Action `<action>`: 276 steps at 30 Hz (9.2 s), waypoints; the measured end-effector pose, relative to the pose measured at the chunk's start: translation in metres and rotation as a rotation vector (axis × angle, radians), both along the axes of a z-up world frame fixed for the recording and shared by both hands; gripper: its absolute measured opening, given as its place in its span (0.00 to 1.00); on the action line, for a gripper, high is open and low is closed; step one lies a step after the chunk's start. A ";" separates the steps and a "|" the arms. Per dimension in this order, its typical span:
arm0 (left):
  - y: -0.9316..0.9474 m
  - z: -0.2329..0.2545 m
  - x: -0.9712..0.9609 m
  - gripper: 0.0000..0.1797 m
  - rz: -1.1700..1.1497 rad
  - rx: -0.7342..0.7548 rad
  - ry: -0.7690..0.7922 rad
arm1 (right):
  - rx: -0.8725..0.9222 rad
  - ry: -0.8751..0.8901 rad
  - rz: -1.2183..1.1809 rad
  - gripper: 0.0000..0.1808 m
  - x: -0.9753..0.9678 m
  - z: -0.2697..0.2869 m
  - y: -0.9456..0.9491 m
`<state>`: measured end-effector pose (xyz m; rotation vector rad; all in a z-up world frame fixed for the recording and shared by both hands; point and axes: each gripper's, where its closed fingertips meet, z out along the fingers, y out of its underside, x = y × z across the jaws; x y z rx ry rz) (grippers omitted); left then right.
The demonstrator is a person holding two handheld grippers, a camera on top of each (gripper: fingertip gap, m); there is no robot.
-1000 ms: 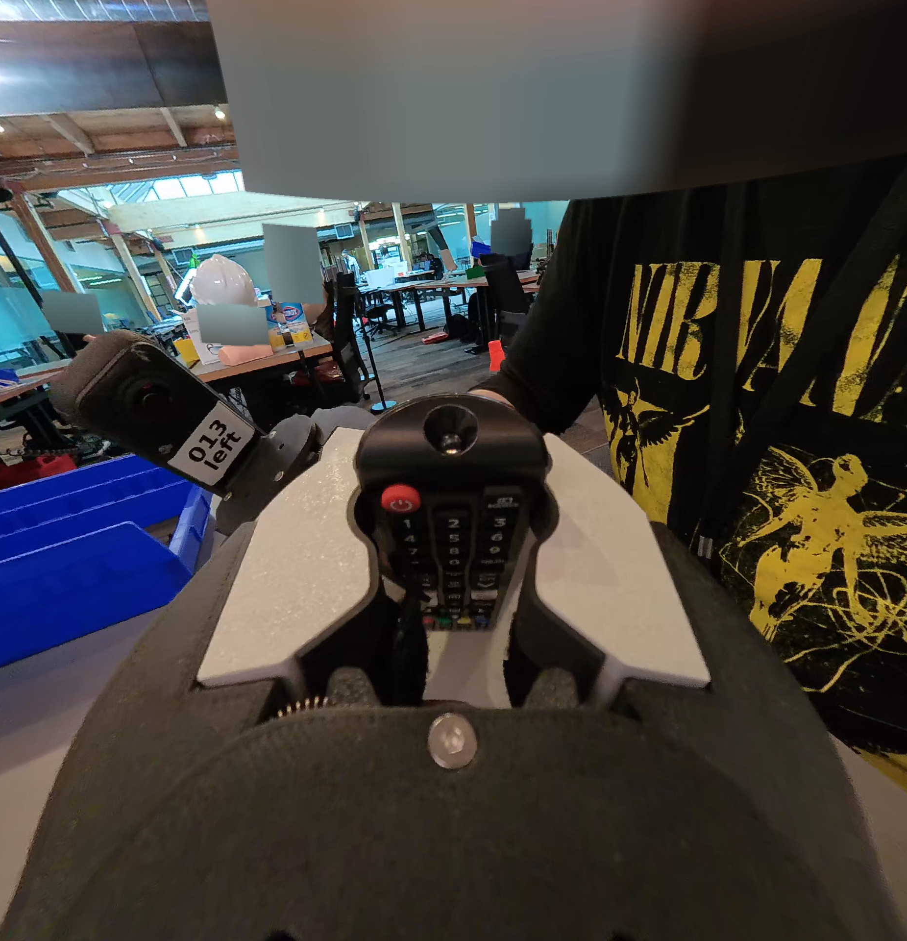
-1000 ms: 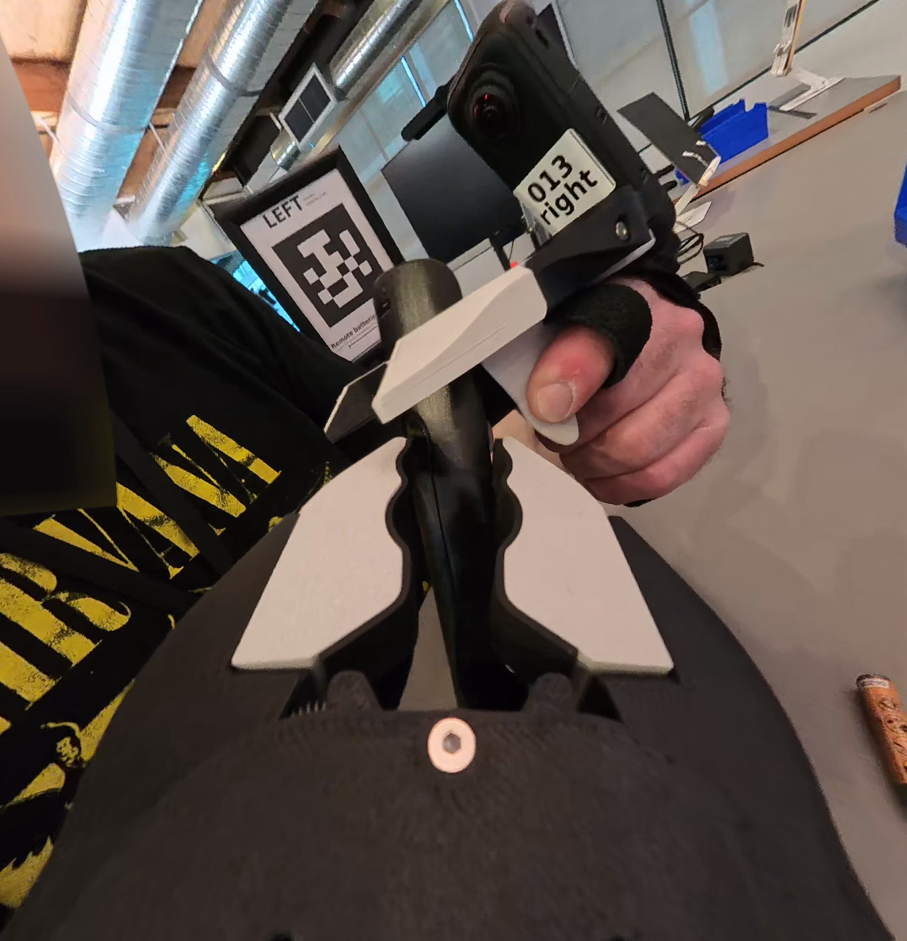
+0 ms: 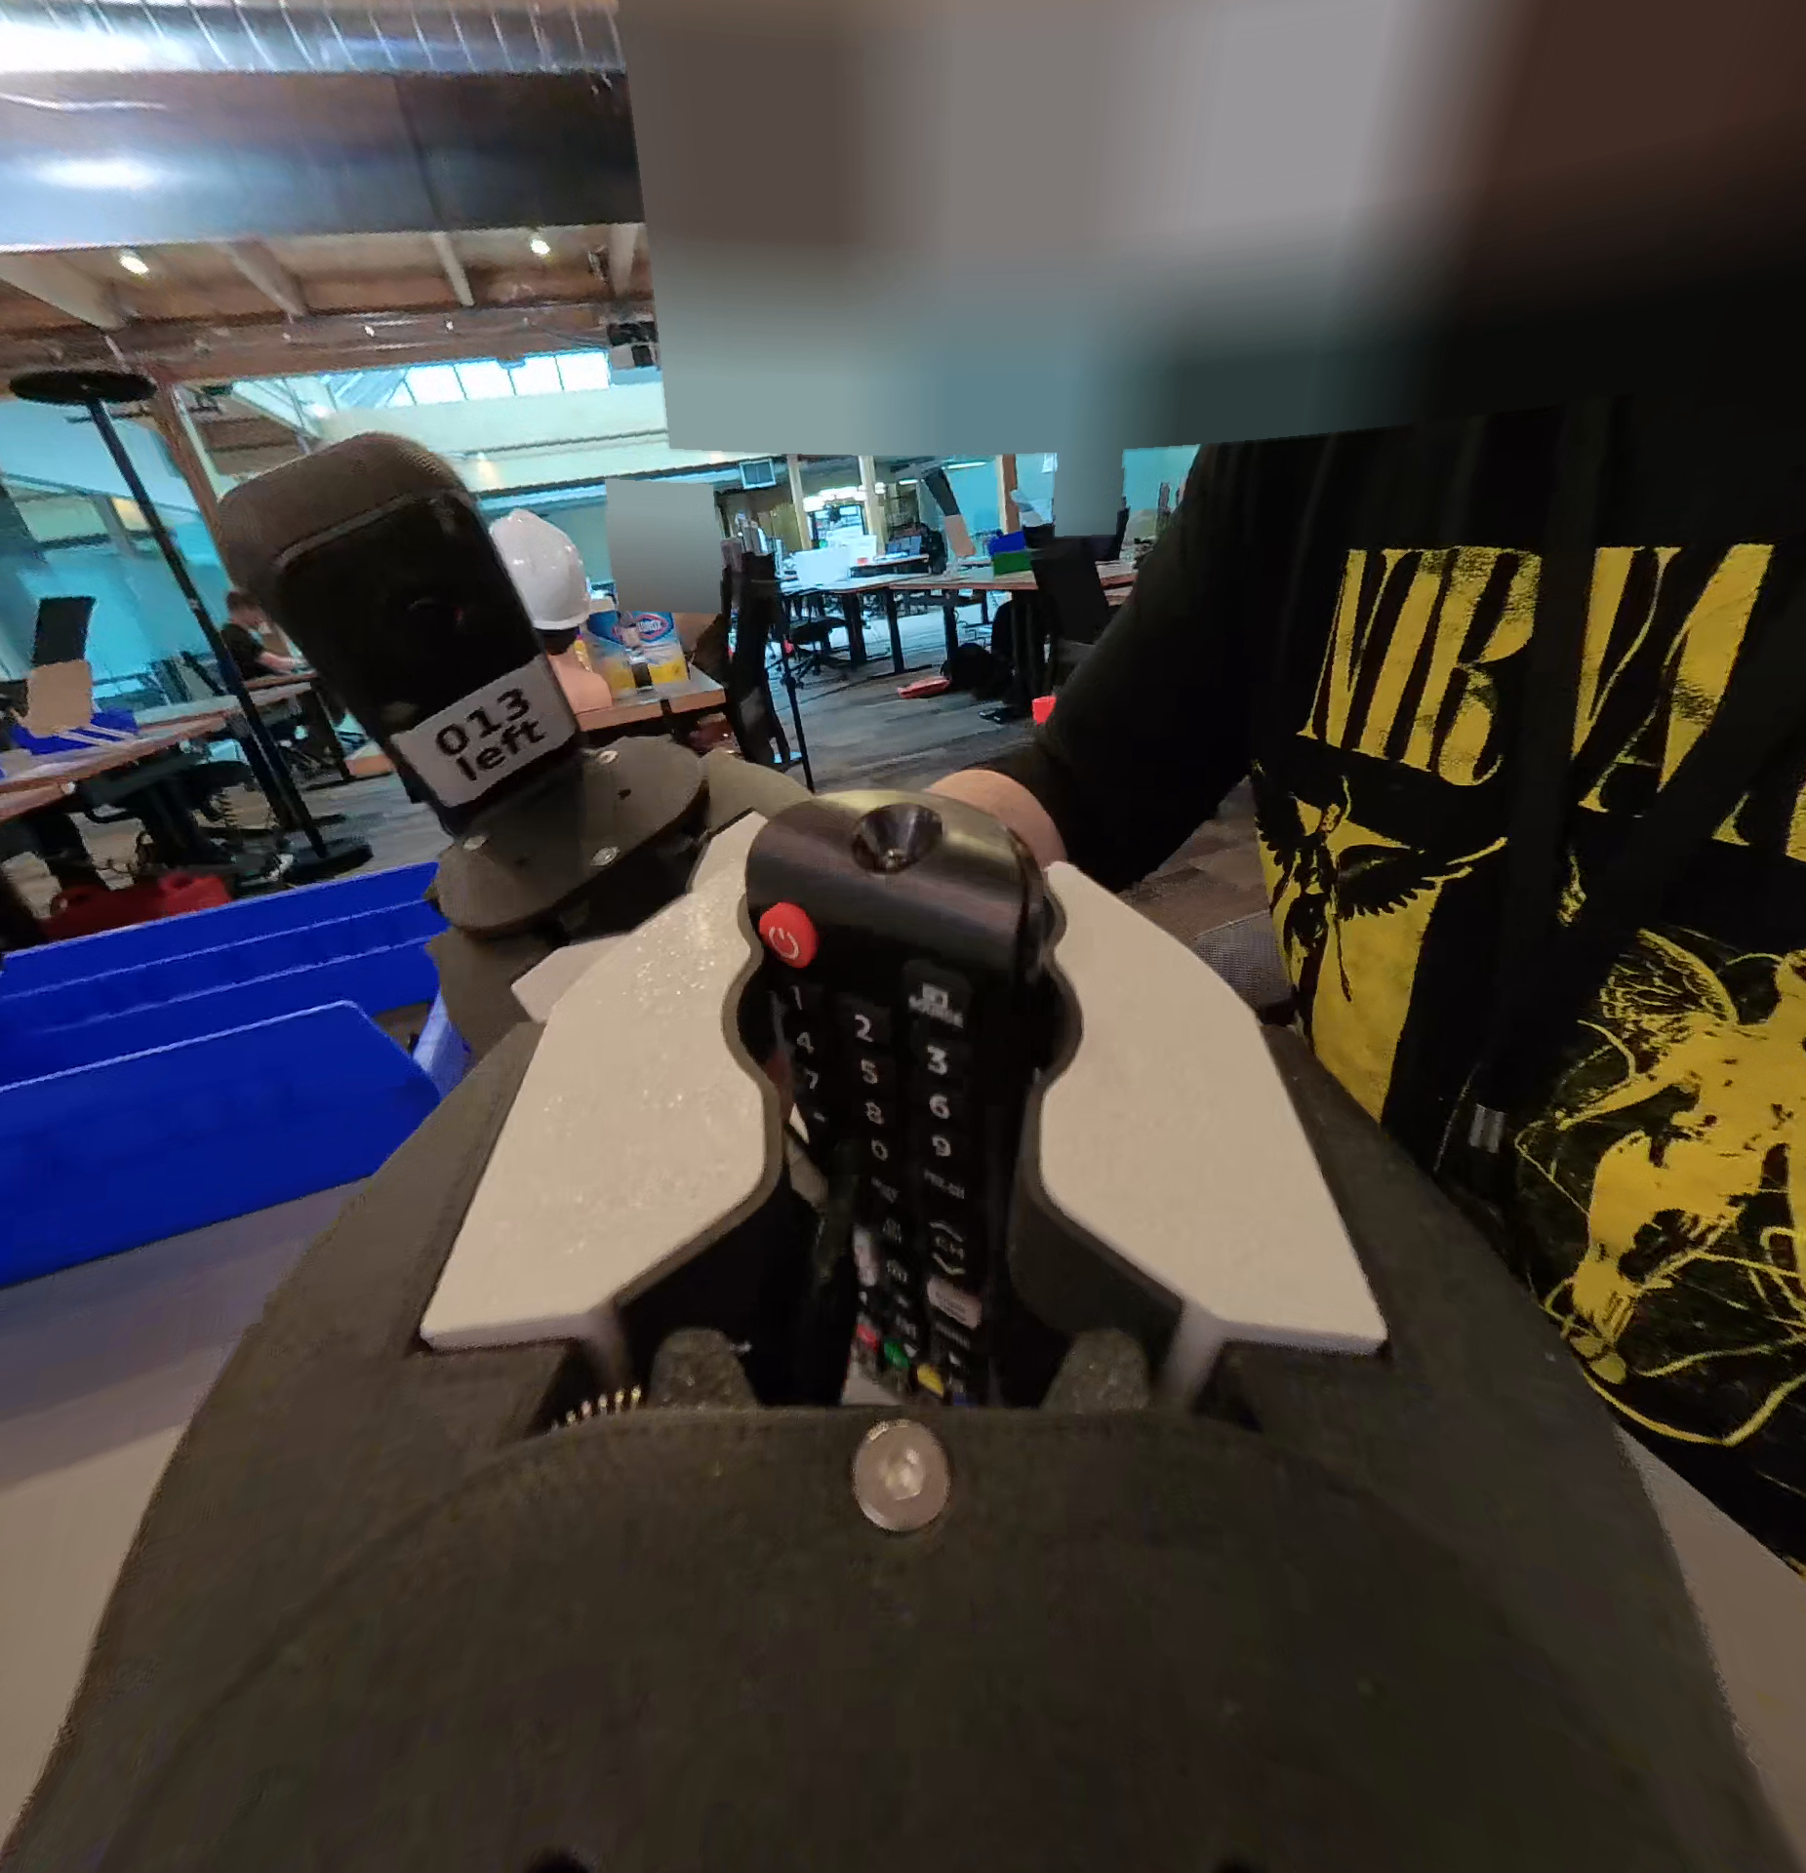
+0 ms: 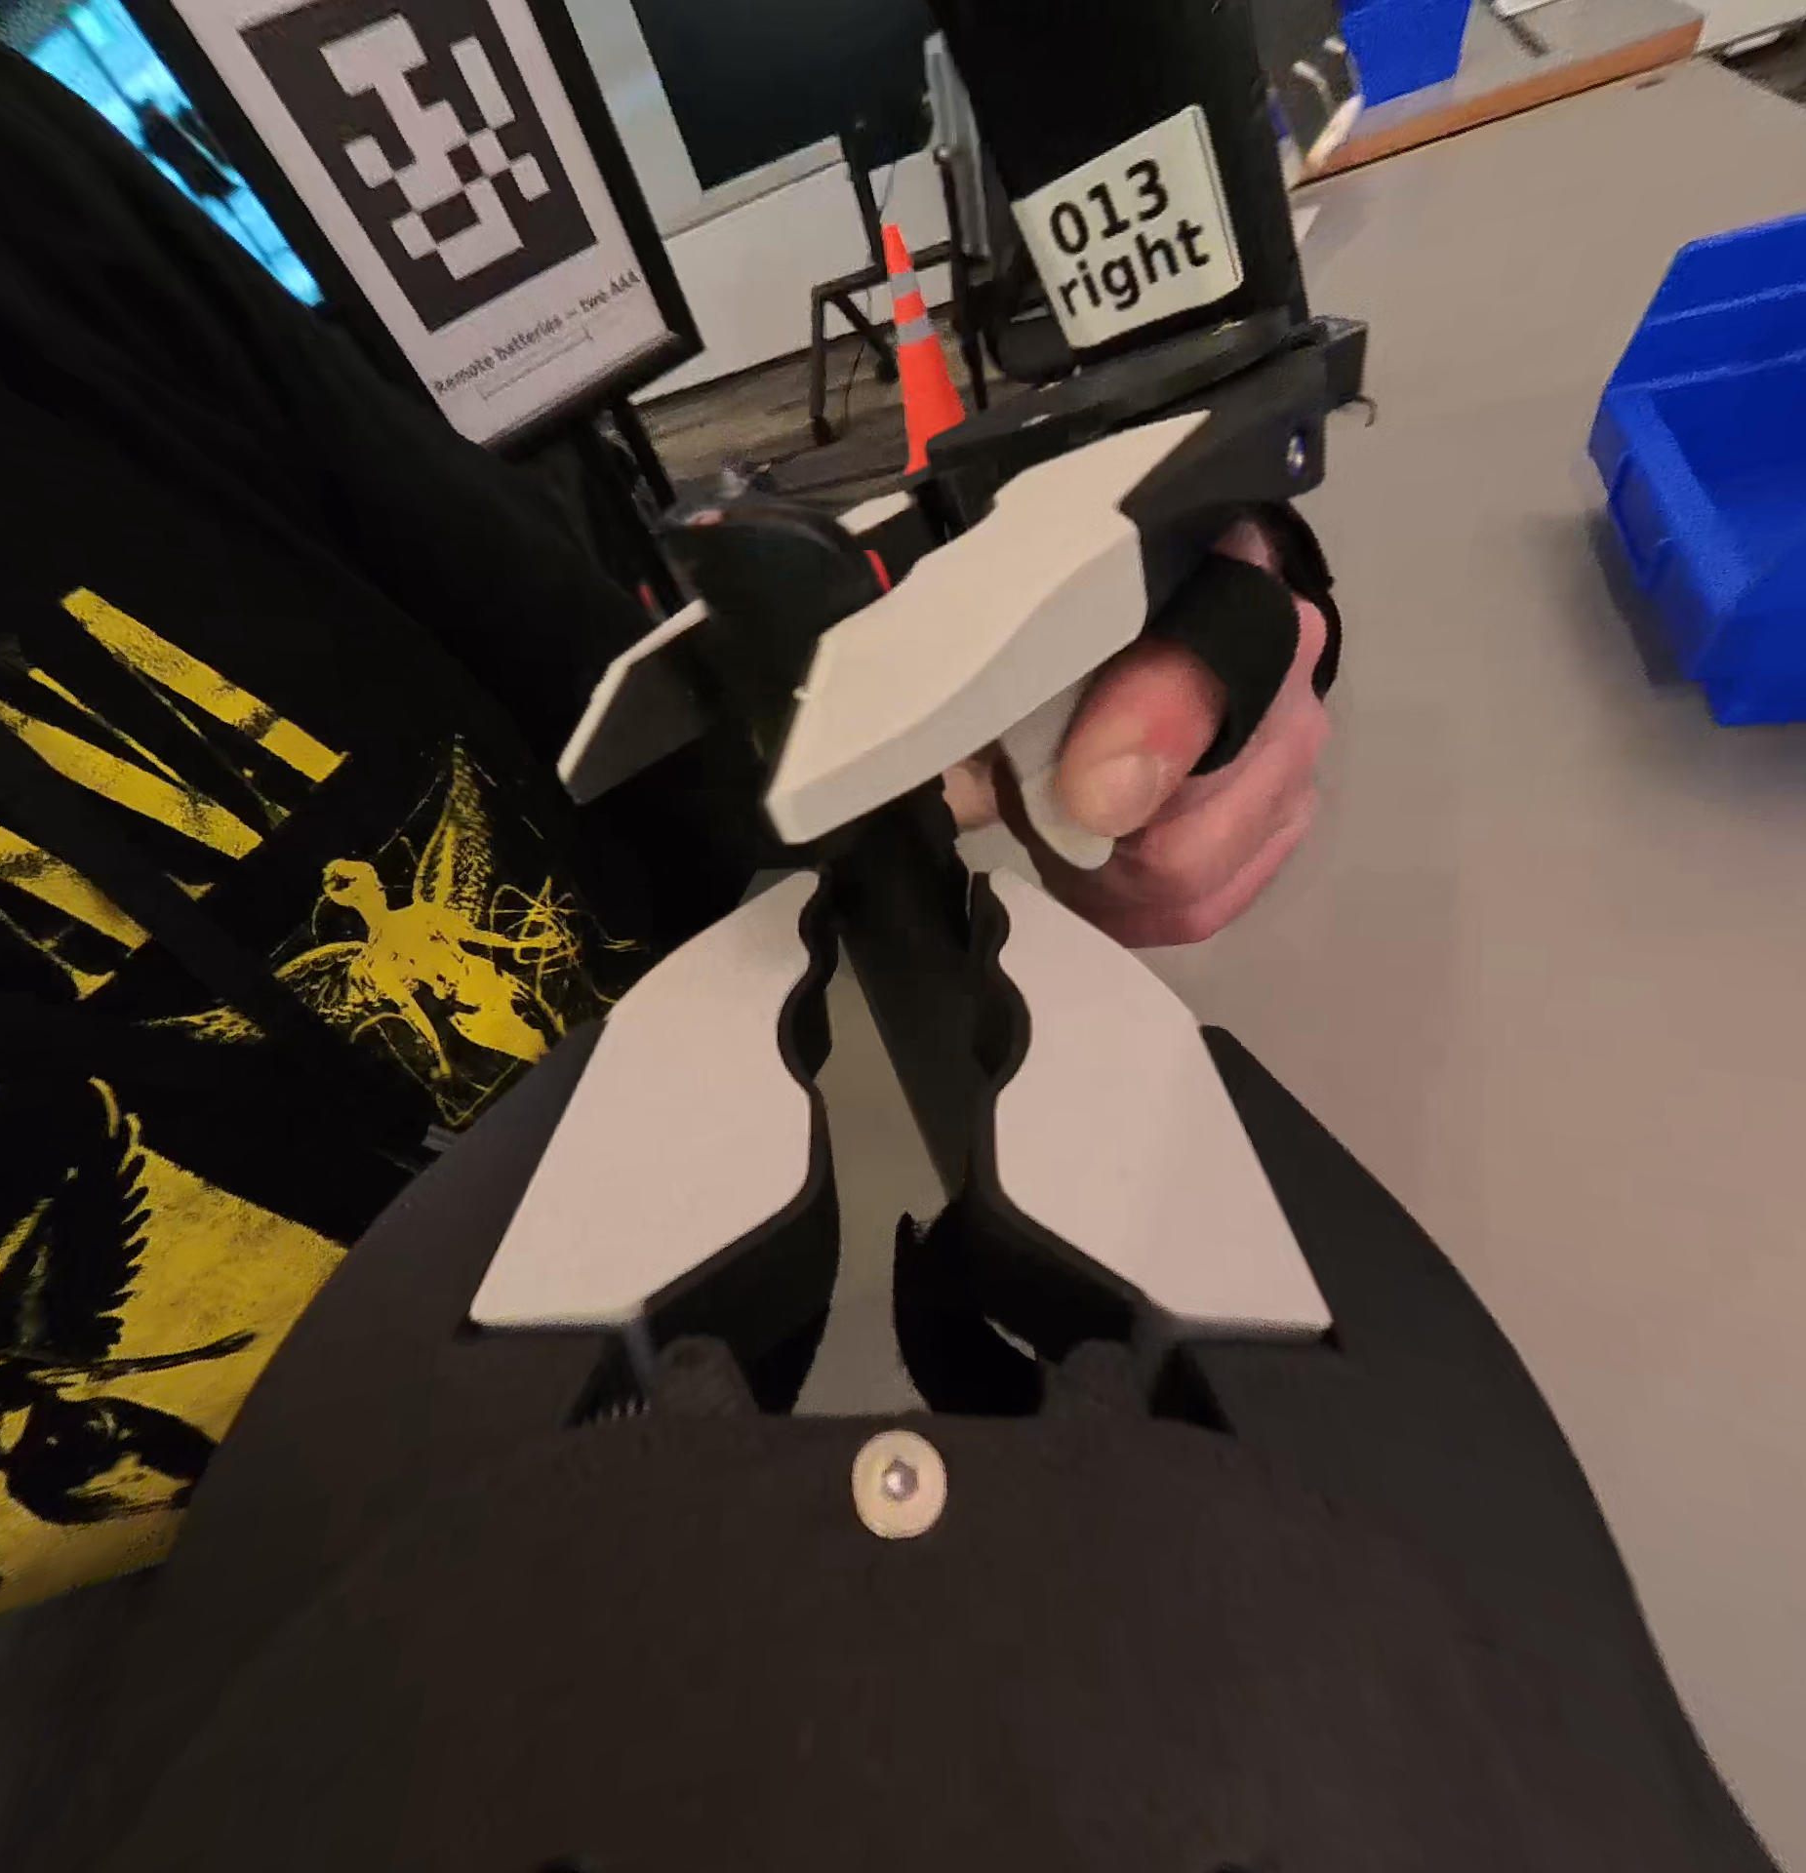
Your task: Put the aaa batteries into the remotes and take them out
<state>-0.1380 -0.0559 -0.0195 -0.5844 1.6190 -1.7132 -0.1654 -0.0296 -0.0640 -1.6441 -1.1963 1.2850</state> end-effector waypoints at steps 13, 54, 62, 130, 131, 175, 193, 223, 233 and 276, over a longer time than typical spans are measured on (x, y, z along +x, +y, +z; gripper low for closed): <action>0.027 0.001 0.022 0.14 0.275 -0.051 0.035 | 0.145 0.002 -0.323 0.11 0.017 0.006 0.018; 0.083 -0.002 0.043 0.12 0.534 -0.312 0.126 | -0.094 0.186 -0.429 0.14 0.033 0.003 0.062; 0.086 -0.002 0.044 0.12 0.581 -0.298 0.108 | -0.199 0.352 -0.490 0.14 0.035 0.007 0.064; 0.109 -0.022 0.051 0.11 0.753 -0.304 0.123 | 0.057 -0.140 -0.479 0.17 0.042 -0.038 0.080; 0.110 -0.020 0.049 0.11 0.745 -0.332 0.108 | 0.067 -0.137 -0.491 0.17 0.042 -0.036 0.080; 0.137 0.064 -0.040 0.12 0.481 -0.995 -0.490 | -0.016 0.739 -0.618 0.13 0.022 0.027 0.056; 0.140 0.062 -0.042 0.12 0.473 -1.034 -0.511 | 0.031 0.681 -0.631 0.13 0.024 0.039 0.062; 0.077 0.049 -0.018 0.30 0.495 -0.147 -0.277 | -0.281 0.708 -0.284 0.13 0.056 0.043 0.032; 0.064 0.013 -0.006 0.34 0.531 0.452 -0.042 | -0.409 0.694 -0.192 0.13 0.054 0.036 0.023; 0.087 -0.031 0.029 0.34 0.683 0.864 0.013 | -0.070 0.165 -0.799 0.35 0.113 0.001 0.062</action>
